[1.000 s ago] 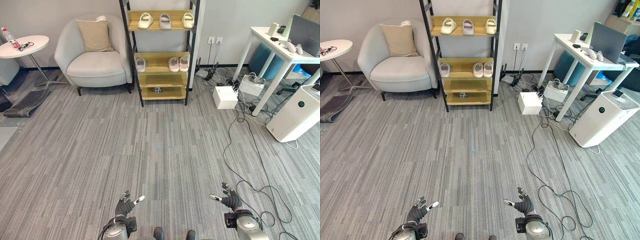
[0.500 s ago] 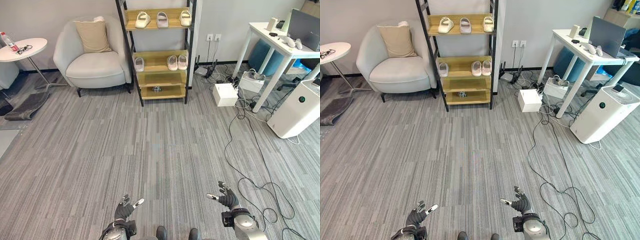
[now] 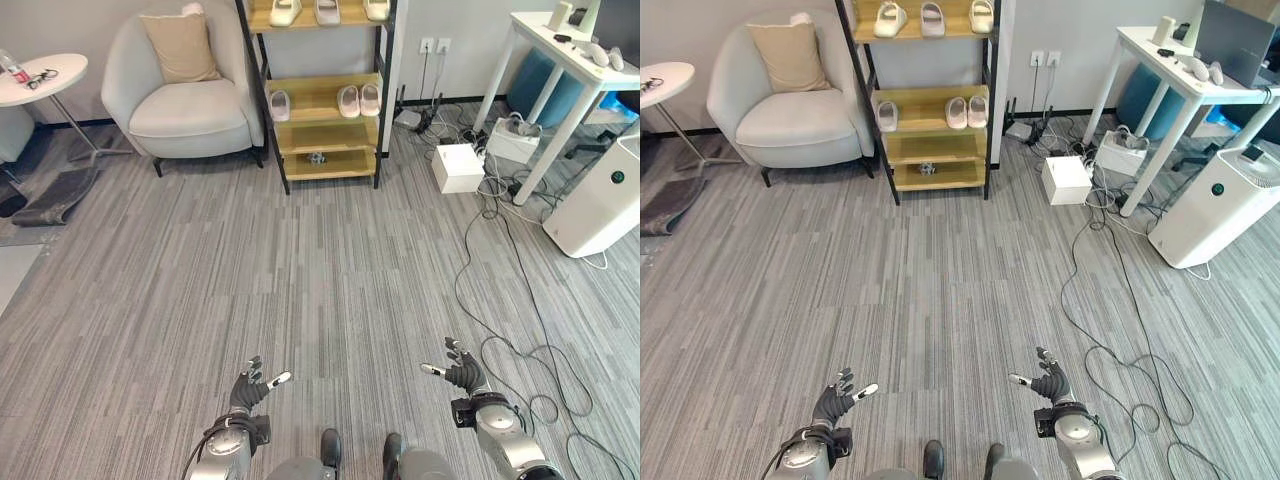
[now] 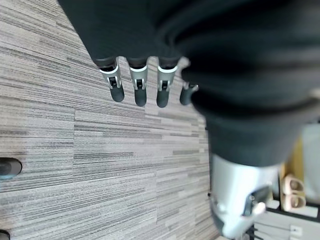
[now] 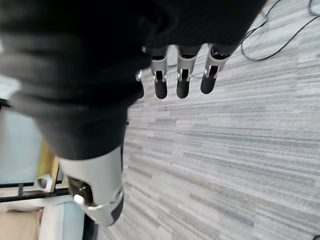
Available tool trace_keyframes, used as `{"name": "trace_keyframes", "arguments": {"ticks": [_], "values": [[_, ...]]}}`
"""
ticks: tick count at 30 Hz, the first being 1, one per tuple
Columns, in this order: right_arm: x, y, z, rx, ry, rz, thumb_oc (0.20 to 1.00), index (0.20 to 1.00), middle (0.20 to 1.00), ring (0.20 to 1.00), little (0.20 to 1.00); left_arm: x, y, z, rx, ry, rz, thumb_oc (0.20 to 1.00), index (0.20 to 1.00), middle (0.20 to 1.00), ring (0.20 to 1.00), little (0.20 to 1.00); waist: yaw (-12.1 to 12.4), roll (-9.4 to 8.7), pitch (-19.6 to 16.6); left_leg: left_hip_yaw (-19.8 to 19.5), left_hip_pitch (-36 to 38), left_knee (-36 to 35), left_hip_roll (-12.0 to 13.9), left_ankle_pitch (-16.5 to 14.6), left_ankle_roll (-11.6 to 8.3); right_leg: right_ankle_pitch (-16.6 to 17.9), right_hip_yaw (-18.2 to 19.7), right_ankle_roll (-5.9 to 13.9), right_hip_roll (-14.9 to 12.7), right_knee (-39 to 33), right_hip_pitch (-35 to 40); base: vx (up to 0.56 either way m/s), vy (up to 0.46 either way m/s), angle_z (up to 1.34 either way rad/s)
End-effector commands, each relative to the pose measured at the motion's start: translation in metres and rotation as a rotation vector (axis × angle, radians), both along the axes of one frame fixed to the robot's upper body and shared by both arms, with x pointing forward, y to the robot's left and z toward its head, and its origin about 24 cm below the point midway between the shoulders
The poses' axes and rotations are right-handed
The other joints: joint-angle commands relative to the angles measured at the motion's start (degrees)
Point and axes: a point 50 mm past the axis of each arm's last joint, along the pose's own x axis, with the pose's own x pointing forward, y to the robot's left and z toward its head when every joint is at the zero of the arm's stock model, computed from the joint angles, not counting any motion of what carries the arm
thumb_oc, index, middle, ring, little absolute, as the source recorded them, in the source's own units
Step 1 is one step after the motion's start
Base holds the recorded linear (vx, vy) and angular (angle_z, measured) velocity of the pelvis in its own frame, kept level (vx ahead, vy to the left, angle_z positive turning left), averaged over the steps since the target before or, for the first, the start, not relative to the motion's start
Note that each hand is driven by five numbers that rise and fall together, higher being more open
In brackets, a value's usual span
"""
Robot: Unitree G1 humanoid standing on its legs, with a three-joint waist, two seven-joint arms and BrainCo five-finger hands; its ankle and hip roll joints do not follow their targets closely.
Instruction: Arrange the slippers neatly on the shoe rack.
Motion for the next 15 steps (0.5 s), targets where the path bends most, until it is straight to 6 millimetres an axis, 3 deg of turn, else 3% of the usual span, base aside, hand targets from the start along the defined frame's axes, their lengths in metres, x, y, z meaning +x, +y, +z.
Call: {"name": "trace_keyframes", "arguments": {"ticks": [1, 4, 5, 8, 10, 12, 14, 15], "values": [[0.021, -0.002, 0.024, -0.007, -0.140, -0.010, 1.000, 1.000, 1.000, 1.000, 1.000, 0.020, 0.003, 0.019, 0.031, -0.122, -0.021, 1.000, 1.000, 1.000, 1.000, 1.000, -0.1, -2.01, 1.1, -3.6, 5.4, -0.5, 0.7, -8.6, -1.26, 8.3, 1.8, 3.44, -3.2, -5.3, -0.5, 0.13, -0.023, -0.22], [0.018, -0.009, 0.023, -0.012, -0.134, -0.040, 1.000, 1.000, 1.000, 1.000, 1.000, 0.026, 0.004, 0.024, 0.026, -0.149, -0.015, 1.000, 1.000, 1.000, 1.000, 1.000, -1.0, -2.35, 1.5, -3.9, 6.5, -0.5, 0.6, -9.6, -1.41, 8.4, 1.1, 3.18, -1.1, -10.4, -1.6, 0.17, -0.038, -0.08], [0.016, -0.017, 0.022, -0.027, -0.129, -0.076, 1.000, 1.000, 1.000, 1.000, 1.000, 0.031, 0.008, 0.028, 0.030, -0.166, 0.008, 1.000, 1.000, 1.000, 1.000, 1.000, -1.7, -3.16, 1.7, -4.2, 7.5, -0.5, 0.0, -11.0, -1.74, 10.5, -2.0, 3.41, -0.6, -17.2, -3.3, 0.26, -0.074, -0.05], [0.010, -0.025, 0.019, -0.032, -0.120, -0.123, 1.000, 1.000, 1.000, 1.000, 1.000, 0.034, 0.013, 0.032, 0.044, -0.180, 0.024, 1.000, 1.000, 1.000, 1.000, 1.000, -2.7, -3.11, 1.6, -4.6, 9.3, -0.5, 0.4, -12.3, -2.32, 11.8, -5.7, 3.56, 0.0, -20.5, -3.6, 0.32, -0.082, 0.15], [0.003, -0.035, 0.019, -0.041, -0.118, -0.159, 1.000, 1.000, 1.000, 1.000, 1.000, 0.036, 0.016, 0.033, 0.060, -0.181, 0.015, 1.000, 1.000, 1.000, 1.000, 1.000, -3.7, -2.84, 1.2, -5.5, 11.1, -0.5, 1.0, -13.4, -2.82, 11.2, -6.0, 3.01, 0.6, -21.0, -3.2, 0.35, -0.112, 0.53], [-0.011, -0.052, 0.016, -0.058, -0.094, -0.214, 1.000, 1.000, 1.000, 1.000, 1.000, 0.032, 0.015, 0.029, 0.057, -0.162, 0.014, 1.000, 1.000, 1.000, 1.000, 1.000, -4.5, -2.00, -0.8, -5.7, 12.3, 2.8, 2.6, -15.3, -4.33, 8.9, -5.7, 0.72, 2.9, -22.0, -0.3, 0.44, -0.163, 0.42], [-0.012, -0.062, 0.018, -0.067, -0.096, -0.242, 1.000, 1.000, 1.000, 1.000, 1.000, 0.029, 0.014, 0.026, 0.033, -0.155, 0.024, 1.000, 1.000, 1.000, 1.000, 1.000, -4.4, -1.41, -1.0, -5.5, 9.7, 10.8, 3.1, -12.7, -6.57, 7.9, -6.2, -0.39, 3.8, -23.2, 2.7, 0.27, -0.103, -0.07], [-0.012, -0.062, 0.018, -0.066, -0.096, -0.242, 1.000, 1.000, 1.000, 1.000, 1.000, 0.029, 0.014, 0.026, 0.034, -0.155, 0.024, 1.000, 1.000, 1.000, 1.000, 1.000, -4.5, -1.60, -1.1, -5.6, 9.4, 10.8, 2.8, -12.5, -6.52, 8.1, -6.2, -0.35, 3.6, -23.3, 2.5, 0.32, -0.157, -0.02]]}}
